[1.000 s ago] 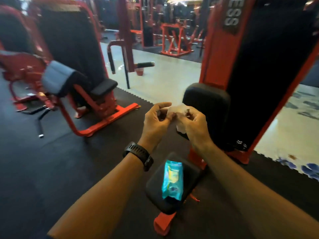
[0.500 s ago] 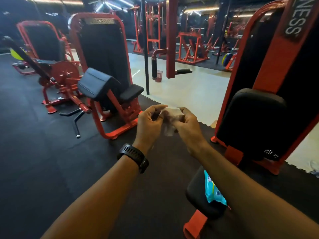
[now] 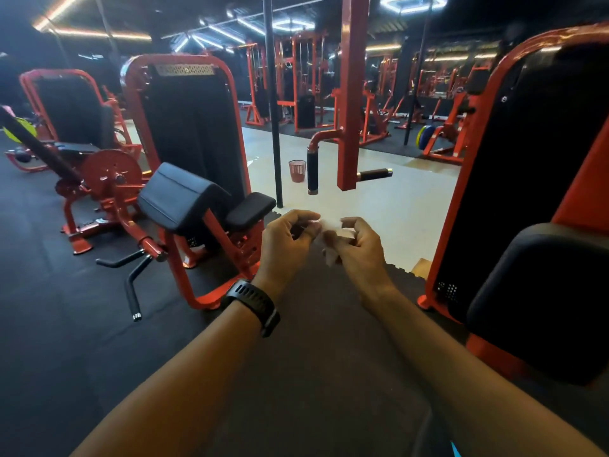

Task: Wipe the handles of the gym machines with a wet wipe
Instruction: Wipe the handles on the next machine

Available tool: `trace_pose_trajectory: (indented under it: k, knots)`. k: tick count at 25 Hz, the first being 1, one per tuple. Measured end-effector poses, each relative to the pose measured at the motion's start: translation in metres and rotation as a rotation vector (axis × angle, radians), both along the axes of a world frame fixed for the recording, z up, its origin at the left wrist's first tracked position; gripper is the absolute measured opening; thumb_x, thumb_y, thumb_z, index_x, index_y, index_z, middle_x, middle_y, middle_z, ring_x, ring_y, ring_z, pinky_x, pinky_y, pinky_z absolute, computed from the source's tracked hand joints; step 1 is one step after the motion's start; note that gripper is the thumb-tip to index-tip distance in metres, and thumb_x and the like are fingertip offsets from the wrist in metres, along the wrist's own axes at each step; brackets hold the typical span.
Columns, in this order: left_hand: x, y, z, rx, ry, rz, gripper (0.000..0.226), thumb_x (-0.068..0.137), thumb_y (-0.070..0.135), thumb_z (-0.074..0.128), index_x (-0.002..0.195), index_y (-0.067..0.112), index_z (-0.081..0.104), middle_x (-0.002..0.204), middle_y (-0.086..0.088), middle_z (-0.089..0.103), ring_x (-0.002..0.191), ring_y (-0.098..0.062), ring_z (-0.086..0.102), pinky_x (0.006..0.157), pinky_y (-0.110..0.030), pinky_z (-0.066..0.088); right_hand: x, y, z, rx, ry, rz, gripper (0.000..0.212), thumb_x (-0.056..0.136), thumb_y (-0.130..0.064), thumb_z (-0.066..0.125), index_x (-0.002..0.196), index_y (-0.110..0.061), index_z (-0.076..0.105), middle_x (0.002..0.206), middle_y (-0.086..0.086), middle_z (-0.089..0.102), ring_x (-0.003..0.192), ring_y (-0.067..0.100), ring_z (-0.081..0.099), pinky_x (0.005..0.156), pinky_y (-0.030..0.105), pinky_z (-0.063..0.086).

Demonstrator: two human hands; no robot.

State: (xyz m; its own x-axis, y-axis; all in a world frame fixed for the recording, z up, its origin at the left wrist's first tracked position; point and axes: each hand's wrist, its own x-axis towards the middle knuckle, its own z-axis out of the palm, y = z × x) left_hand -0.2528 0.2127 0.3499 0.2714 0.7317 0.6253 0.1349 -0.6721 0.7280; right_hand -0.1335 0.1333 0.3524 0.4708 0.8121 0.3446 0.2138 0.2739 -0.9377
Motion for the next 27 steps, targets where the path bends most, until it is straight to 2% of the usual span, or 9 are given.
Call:
trace_pose_trajectory:
  k: [3,7,11,14,16,19,21,24,27]
  knots:
    - [0.005,0.055,0.016,0.062,0.067,0.004,0.018,0.094,0.014,0.068,0.112,0.01,0.072,0.099,0.0,0.072,0.092,-0.01,0.068,0.083,-0.032,0.059,0.005,0.059,0.009,0.053,-0.019,-0.146,0.022,0.09,-0.026,0.073,0.091,-0.034,0.053,0.088,-0.015,0.062,0.08,0.013,0.067,0.07,0.028,0.061]
    - [0.008,0.126,0.024,0.146,0.139,-0.027,0.016,0.095,0.014,0.067,0.11,0.011,0.072,0.102,-0.001,0.071,0.094,-0.011,0.067,0.082,-0.026,0.058,0.009,0.132,-0.001,0.053,0.091,-0.262,0.019,0.092,-0.03,0.07,0.09,-0.033,0.052,0.09,-0.013,0.059,0.088,0.018,0.064,0.078,0.038,0.061]
    - [0.017,0.218,0.025,0.199,0.17,-0.091,0.014,0.095,0.017,0.068,0.108,0.015,0.072,0.102,0.005,0.07,0.093,-0.005,0.064,0.08,-0.029,0.057,0.009,0.208,-0.013,0.106,0.091,-0.417,0.016,0.094,-0.03,0.067,0.097,-0.024,0.052,0.089,-0.014,0.057,0.084,0.011,0.061,0.066,0.016,0.053]
    - [0.024,0.281,0.028,0.246,0.21,-0.175,0.017,0.095,0.018,0.068,0.112,0.015,0.072,0.109,0.002,0.07,0.097,-0.008,0.065,0.083,-0.033,0.057,0.008,0.261,-0.018,0.139,0.061,-0.555,0.019,0.094,-0.026,0.068,0.106,-0.024,0.053,0.096,-0.017,0.058,0.087,0.004,0.059,0.073,0.014,0.054]
    - [0.028,0.322,0.032,0.305,0.279,-0.26,0.02,0.095,0.018,0.068,0.115,0.014,0.07,0.112,-0.002,0.07,0.102,-0.014,0.065,0.086,-0.038,0.057,0.003,0.295,-0.016,0.127,0.086,-0.661,0.023,0.095,-0.023,0.067,0.116,-0.021,0.057,0.103,-0.013,0.058,0.09,0.002,0.057,0.072,0.004,0.048]
    - [0.046,0.377,0.045,0.477,0.369,-0.354,0.026,0.095,0.017,0.068,0.12,0.011,0.068,0.117,-0.007,0.068,0.108,-0.021,0.062,0.09,-0.042,0.055,-0.001,0.34,-0.007,0.157,0.102,-0.824,0.014,0.096,-0.02,0.065,0.108,-0.019,0.058,0.094,-0.021,0.054,0.083,-0.004,0.054,0.064,-0.005,0.038]
    - [0.063,0.402,0.055,0.576,0.394,-0.405,0.032,0.094,0.016,0.069,0.126,0.011,0.065,0.127,-0.009,0.065,0.117,-0.025,0.059,0.097,-0.043,0.053,0.007,0.362,-0.007,0.218,0.061,-0.932,0.014,0.096,-0.02,0.065,0.104,-0.024,0.055,0.098,-0.023,0.057,0.09,-0.001,0.057,0.077,0.002,0.047]
    - [0.097,0.443,0.06,0.783,0.484,-0.512,0.05,0.092,0.015,0.071,0.139,0.013,0.056,0.146,-0.011,0.051,0.136,-0.03,0.045,0.112,-0.038,0.038,0.033,0.398,-0.02,0.277,-0.036,-1.114,0.021,0.094,-0.014,0.066,0.109,-0.023,0.054,0.117,0.002,0.065,0.112,0.013,0.059,0.095,0.036,0.056]
    - [0.132,0.479,0.063,0.986,0.579,-0.611,0.066,0.087,0.017,0.075,0.147,0.012,0.047,0.159,-0.013,0.034,0.148,-0.034,0.029,0.116,-0.042,0.027,0.047,0.428,-0.032,0.306,-0.144,-1.235,0.028,0.092,-0.01,0.069,0.119,-0.012,0.058,0.124,0.008,0.066,0.12,0.021,0.061,0.098,0.032,0.054]
